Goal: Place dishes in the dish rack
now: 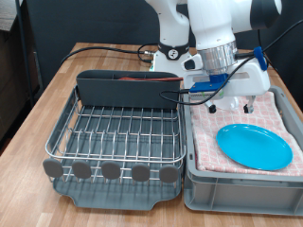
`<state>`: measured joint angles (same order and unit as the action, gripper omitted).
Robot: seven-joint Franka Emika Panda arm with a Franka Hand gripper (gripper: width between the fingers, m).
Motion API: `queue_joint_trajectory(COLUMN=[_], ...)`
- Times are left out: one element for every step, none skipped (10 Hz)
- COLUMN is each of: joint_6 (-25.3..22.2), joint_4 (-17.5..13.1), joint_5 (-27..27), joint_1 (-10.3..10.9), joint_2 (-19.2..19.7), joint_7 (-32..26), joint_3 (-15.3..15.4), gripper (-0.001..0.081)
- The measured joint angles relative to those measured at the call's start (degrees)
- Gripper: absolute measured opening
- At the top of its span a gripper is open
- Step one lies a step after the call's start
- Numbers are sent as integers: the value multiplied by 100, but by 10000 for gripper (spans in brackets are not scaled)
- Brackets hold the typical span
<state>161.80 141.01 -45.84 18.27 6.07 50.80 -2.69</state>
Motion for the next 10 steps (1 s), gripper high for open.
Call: queue_joint_trajectory(joint_6=[34,59,104,139,168,209,239,242,242,241], joint_4=[12,15,15,16,15,13,3,-21,-60,-117], joint_5=[-158,-357,-578,-823,-1055,-1304,-1544,-1747,-1888,-2003], joint_1=[0,0,0,0,-2,-2,-4,-8,-13,-16], joint_2=[20,45,85,129,170,207,253,299,347,415], joint_7=[-129,-310,-518,-758,-998,-1244,-1490,-1707,-1871,-2008], joint_3=[21,47,68,88,107,124,140,151,156,158], gripper=[802,802,802,802,802,802,802,802,802,802])
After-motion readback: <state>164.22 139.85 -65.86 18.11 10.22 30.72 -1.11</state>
